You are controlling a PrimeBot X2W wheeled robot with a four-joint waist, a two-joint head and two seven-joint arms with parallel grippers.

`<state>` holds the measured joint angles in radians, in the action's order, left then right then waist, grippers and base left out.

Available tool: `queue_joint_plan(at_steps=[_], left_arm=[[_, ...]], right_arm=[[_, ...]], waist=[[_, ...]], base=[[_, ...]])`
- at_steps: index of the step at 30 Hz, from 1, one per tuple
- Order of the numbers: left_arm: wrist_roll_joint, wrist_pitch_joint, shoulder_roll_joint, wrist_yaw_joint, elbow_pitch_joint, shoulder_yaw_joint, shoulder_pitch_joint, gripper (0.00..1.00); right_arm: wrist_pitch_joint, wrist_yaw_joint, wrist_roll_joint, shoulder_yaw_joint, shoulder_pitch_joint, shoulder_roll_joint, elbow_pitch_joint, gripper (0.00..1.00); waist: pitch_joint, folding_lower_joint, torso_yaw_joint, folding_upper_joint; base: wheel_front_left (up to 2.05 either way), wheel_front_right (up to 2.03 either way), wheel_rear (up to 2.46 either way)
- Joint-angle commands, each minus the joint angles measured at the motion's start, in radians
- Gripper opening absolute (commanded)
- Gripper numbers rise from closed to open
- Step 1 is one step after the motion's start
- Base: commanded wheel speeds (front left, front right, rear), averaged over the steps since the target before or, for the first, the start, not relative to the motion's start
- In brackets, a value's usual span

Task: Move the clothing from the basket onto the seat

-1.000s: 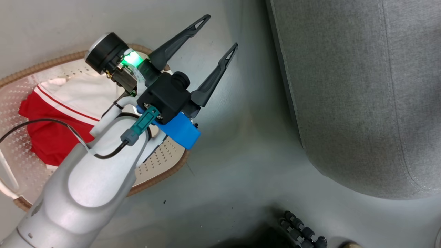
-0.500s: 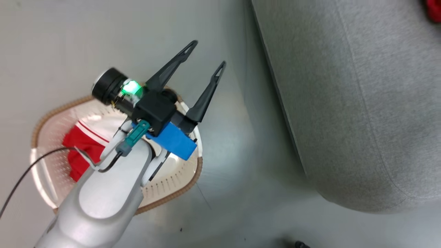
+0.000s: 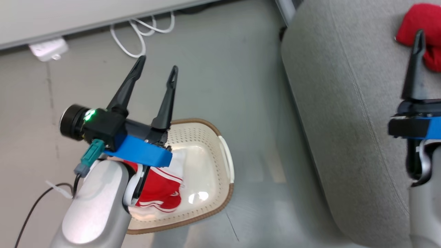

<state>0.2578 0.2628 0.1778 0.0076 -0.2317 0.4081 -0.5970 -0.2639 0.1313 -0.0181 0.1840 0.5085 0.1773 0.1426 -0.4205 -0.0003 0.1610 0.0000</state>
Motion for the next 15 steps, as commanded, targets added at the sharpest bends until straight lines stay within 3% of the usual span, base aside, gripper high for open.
queue_joint_plan(at_steps=[1, 8, 15], left_arm=[[0.003, 0.003, -0.005, 0.001, 0.002, -0.017, 0.023, 1.00], [-0.015, 0.003, -0.035, -0.009, 0.000, -0.141, 0.135, 1.00], [-0.045, 0.003, -0.068, -0.037, 0.002, -0.227, 0.250, 1.00]], right_arm=[[-0.001, -0.001, 0.002, -0.014, -0.023, -0.004, -0.007, 1.00], [-0.001, -0.001, -0.010, -0.138, -0.086, -0.034, -0.019, 1.00], [-0.001, -0.001, -0.025, -0.196, -0.186, -0.056, -0.013, 1.00]], waist=[[0.063, 0.0003, -0.061, 0.0000], [0.157, 0.0003, -0.123, 0.0000], [0.237, 0.0003, -0.161, 0.0000]], base=[[0.00, 0.00, 0.00], [0.00, 0.00, 0.00], [0.00, 0.00, 0.00]])
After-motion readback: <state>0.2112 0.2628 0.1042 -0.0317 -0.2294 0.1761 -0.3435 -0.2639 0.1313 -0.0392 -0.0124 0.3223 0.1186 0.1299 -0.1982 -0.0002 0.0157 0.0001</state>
